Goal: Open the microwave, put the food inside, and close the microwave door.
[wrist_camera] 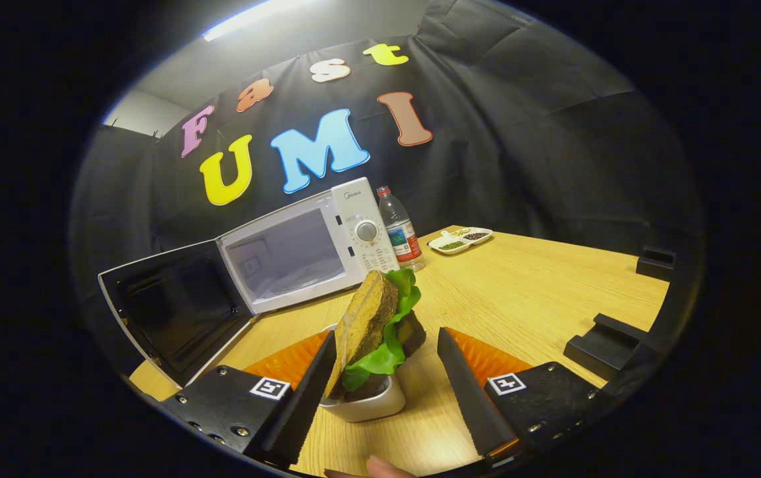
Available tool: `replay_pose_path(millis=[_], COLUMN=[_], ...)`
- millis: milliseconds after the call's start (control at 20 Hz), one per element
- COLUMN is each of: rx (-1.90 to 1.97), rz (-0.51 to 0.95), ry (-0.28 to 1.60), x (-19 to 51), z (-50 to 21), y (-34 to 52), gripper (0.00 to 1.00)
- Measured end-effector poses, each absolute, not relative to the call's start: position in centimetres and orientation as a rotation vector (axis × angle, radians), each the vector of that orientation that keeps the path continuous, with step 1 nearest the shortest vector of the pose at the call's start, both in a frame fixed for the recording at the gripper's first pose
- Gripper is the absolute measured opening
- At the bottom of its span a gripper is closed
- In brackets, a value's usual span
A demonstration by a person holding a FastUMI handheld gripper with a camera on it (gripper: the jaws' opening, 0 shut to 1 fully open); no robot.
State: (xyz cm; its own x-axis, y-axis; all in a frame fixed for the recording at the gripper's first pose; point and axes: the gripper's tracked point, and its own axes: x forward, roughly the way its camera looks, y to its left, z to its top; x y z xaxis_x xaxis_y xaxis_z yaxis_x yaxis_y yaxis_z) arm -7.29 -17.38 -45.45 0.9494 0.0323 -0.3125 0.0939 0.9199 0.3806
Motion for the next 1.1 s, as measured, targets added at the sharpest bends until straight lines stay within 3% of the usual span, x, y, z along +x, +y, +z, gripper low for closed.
replay_pose_path(millis=[100, 200, 250, 300, 350, 400, 450, 600, 650, 1100], rx=[0.447, 0.456, 0.456, 0.458, 0.452, 0.447, 0.447, 0.412, 0.396, 0.319], rz=[-0.004, -0.017, -0.014, -0.015, -0.008, -0.012, -0.012, -0.009, -0.016, 0.016], ry=[0.324, 0.328, 0.326, 0.328, 0.327, 0.324, 0.322, 0.307, 0.301, 0.225], x=[-6.7, -6.3, -6.3, -6.3, -6.1, -6.1, -6.0, -6.2, -6.2, -6.1], z=[-45.5, -45.7, -45.6, -45.4, -45.3, -45.1, -44.9, -44.1, -43.8, -38.5], y=[-16.9, -17.5, -17.2, -17.2, -17.0, -17.0, -16.9, -16.3, -16.3, -13.0], gripper=[0.9, 0.74, 0.61, 0.6, 0.48, 0.47, 0.32, 0.32, 0.22, 0.22])
